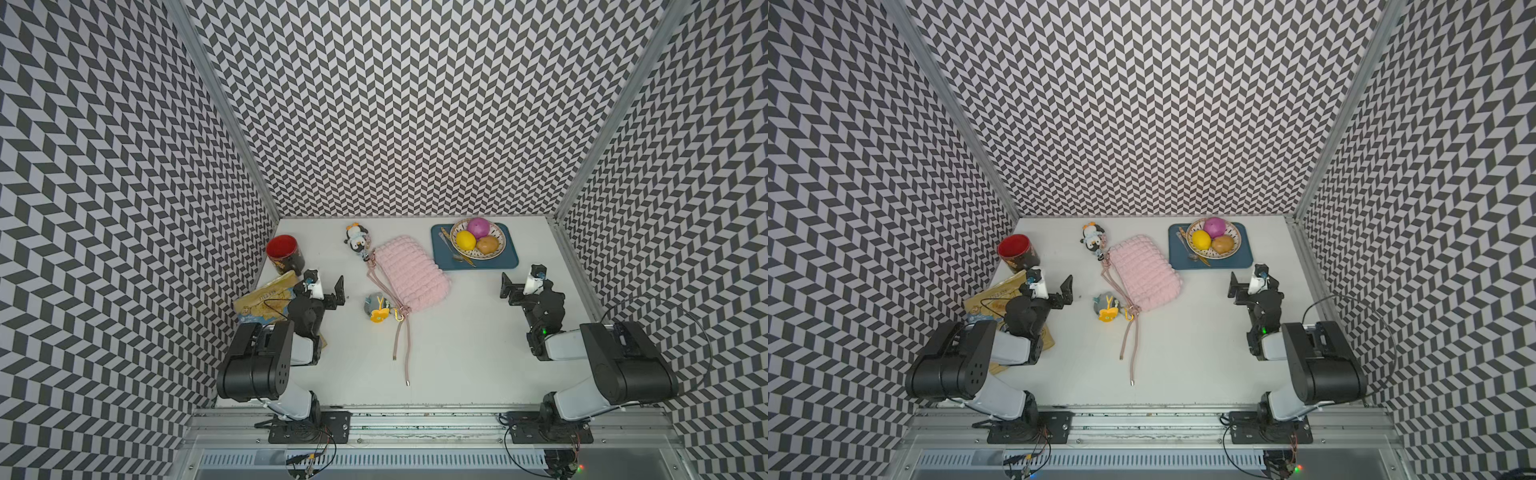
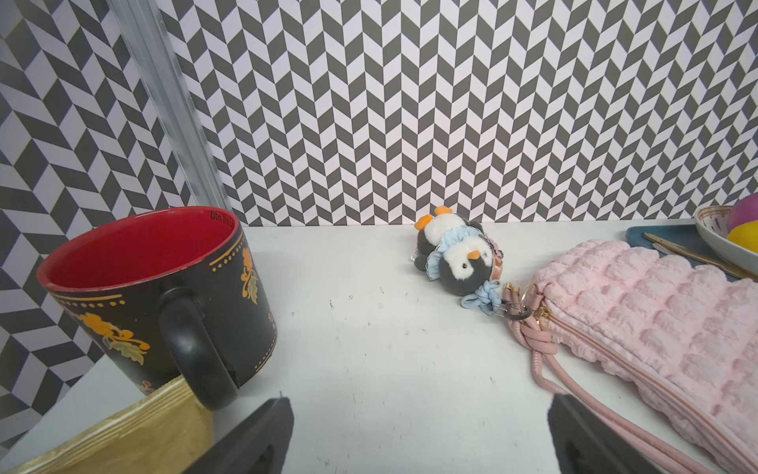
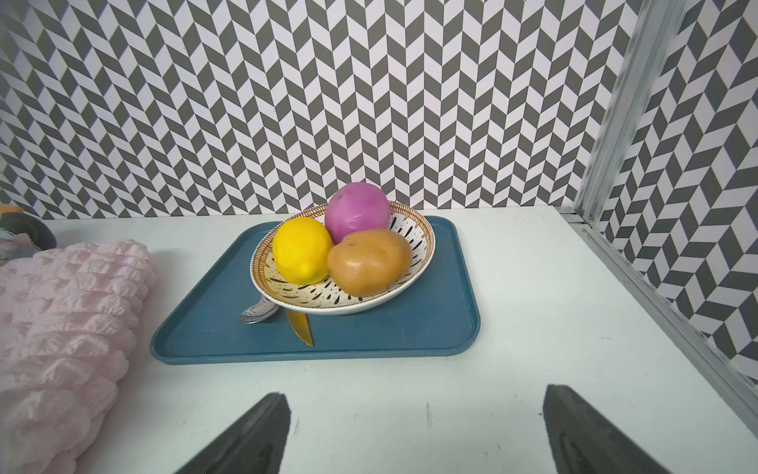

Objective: Remove the decoration from the bag
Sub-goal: Pick up the bag from the center of the board.

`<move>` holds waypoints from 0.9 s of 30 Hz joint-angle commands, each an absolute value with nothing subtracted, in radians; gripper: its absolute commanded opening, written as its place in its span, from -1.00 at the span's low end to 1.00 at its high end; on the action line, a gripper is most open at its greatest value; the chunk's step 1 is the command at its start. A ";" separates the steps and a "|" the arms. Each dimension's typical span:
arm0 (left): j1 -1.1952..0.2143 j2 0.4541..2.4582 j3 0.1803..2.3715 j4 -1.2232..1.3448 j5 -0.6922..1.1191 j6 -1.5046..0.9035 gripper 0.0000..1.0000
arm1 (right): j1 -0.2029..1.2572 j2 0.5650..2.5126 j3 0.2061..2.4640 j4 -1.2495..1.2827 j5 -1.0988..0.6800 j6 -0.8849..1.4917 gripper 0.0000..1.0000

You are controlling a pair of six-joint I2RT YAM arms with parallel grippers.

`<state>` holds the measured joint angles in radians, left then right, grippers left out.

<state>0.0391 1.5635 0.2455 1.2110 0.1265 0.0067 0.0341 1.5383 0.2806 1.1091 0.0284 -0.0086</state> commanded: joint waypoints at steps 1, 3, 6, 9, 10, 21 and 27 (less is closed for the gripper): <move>0.038 1.552 0.259 1.240 0.137 0.012 1.00 | 0.029 1.530 0.287 1.177 0.024 -0.014 0.99; 0.038 1.552 0.259 1.241 0.138 0.014 1.00 | 0.028 1.529 0.288 1.176 0.024 -0.014 0.99; 0.038 1.552 0.260 1.238 0.137 0.012 1.00 | 0.028 1.531 0.292 1.170 0.025 -0.011 0.99; 0.038 1.551 0.261 1.236 0.137 0.011 1.00 | 0.027 1.532 0.292 1.172 0.024 -0.010 0.99; 0.039 1.552 0.261 1.236 0.138 0.011 1.00 | 0.026 1.532 0.292 1.173 0.024 -0.009 0.99; 0.035 1.255 0.424 0.673 -0.043 -0.149 1.00 | 0.026 1.283 0.334 0.897 -0.067 0.015 0.99; -0.003 1.069 0.455 0.469 -0.042 -0.336 1.00 | 0.046 1.116 0.401 0.606 -0.167 0.145 0.99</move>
<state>0.0200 1.1130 0.4412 0.6613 -0.0261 -0.2050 0.0338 1.1591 0.3698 0.7761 -0.0956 0.0711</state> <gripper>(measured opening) 0.993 0.995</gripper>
